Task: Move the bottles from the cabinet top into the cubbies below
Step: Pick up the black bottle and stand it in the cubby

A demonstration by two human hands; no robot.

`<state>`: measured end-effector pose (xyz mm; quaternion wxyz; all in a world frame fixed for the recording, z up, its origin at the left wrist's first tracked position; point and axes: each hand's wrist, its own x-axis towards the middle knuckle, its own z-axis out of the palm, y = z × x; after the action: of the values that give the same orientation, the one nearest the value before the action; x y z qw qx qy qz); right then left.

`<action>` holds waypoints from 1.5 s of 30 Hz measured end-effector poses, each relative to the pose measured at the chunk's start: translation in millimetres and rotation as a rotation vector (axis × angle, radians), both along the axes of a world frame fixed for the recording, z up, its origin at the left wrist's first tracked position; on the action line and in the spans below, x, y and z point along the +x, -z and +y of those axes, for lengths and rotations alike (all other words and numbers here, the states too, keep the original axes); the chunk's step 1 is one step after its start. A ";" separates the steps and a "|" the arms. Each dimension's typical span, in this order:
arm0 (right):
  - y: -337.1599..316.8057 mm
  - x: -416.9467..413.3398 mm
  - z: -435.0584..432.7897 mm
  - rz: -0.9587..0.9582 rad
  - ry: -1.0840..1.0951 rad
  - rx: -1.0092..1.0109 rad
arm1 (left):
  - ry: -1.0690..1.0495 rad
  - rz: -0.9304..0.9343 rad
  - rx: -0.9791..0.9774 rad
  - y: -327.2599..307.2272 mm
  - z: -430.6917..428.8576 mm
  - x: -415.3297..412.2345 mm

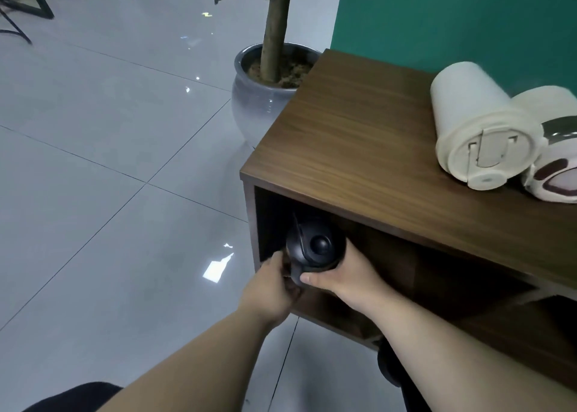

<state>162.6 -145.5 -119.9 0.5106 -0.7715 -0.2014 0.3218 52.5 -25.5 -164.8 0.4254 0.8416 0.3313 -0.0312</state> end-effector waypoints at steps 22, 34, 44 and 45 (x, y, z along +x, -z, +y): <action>36.9 12.1 15.0 0.021 0.138 0.054 | -0.167 -0.058 0.049 37.1 -6.5 28.5; 44.9 -10.5 29.9 -0.127 0.327 -0.059 | -0.180 -0.029 0.067 42.2 1.8 26.1; 45.8 -8.1 12.3 -0.145 0.183 -0.424 | -0.145 -0.035 0.029 33.7 2.8 19.1; 44.9 -8.0 8.7 -0.143 0.157 -0.476 | -0.149 -0.040 0.011 29.4 2.5 16.8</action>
<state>154.6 -136.7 -164.8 0.3225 -0.9039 -0.0950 0.2642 69.2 -23.0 -194.2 0.4286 0.8173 0.3846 0.0193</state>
